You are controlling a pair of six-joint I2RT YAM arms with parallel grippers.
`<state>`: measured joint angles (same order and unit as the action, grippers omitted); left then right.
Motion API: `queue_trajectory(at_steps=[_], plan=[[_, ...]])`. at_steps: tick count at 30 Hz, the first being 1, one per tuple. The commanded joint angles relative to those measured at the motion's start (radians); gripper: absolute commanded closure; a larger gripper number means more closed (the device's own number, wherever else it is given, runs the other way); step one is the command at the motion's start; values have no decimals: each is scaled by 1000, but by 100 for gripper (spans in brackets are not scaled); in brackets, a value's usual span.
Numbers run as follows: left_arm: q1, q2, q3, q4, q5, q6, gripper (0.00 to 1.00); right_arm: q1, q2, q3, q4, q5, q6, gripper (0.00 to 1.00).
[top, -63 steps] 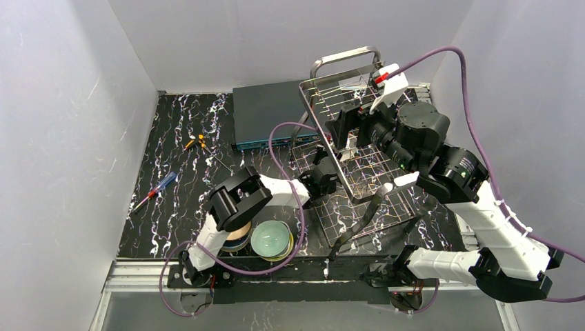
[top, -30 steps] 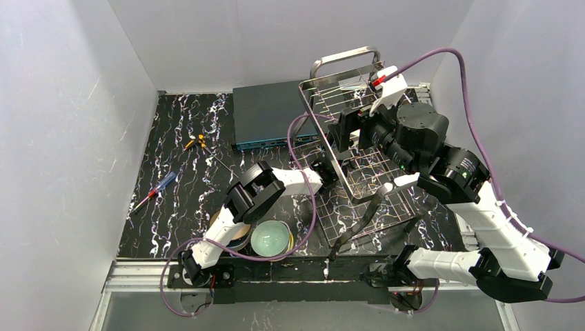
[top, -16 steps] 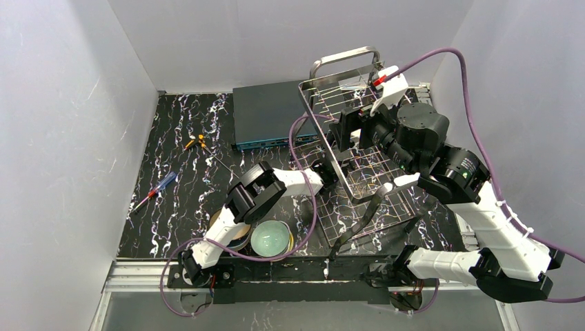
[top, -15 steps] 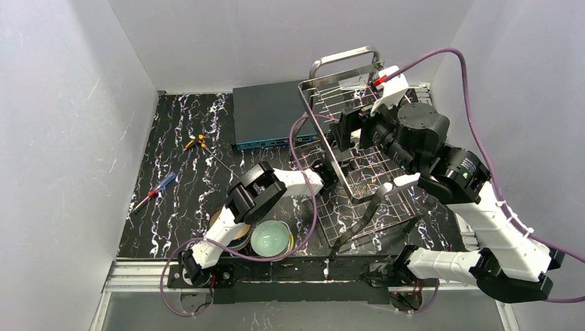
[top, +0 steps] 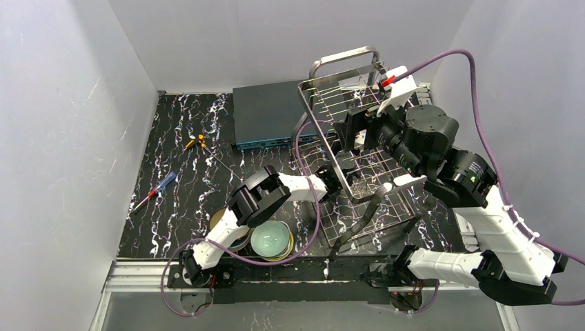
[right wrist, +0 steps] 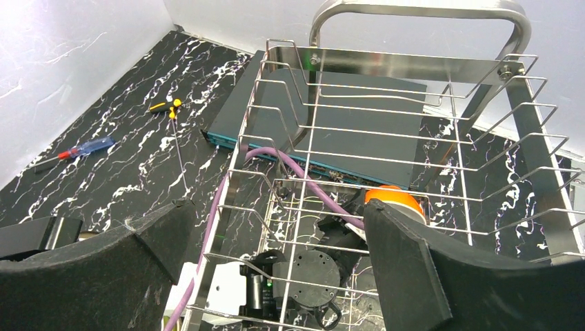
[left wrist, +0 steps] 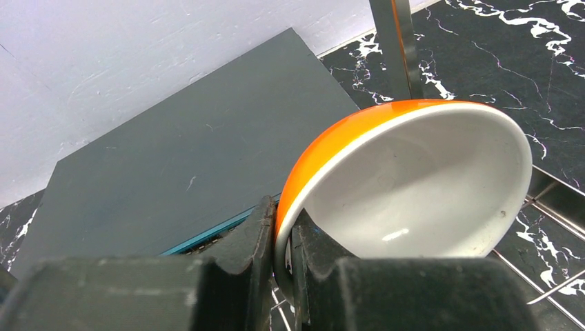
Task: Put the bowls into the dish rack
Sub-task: Place the bowl in the dish rack.
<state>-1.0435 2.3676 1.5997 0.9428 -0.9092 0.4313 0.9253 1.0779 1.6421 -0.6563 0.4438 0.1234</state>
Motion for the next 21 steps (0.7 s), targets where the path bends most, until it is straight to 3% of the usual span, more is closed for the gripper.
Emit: queue_trajectory(at_steps=[1, 8, 21], plan=[[6, 6, 13, 2, -45, 45, 100, 4, -17, 22, 14, 12, -8, 1], [12, 7, 99, 46, -49, 145, 100, 4, -22, 21, 14, 10, -4, 1], [41, 23, 121, 51, 4, 229, 100, 3, -23, 19, 8, 11, -1, 1]])
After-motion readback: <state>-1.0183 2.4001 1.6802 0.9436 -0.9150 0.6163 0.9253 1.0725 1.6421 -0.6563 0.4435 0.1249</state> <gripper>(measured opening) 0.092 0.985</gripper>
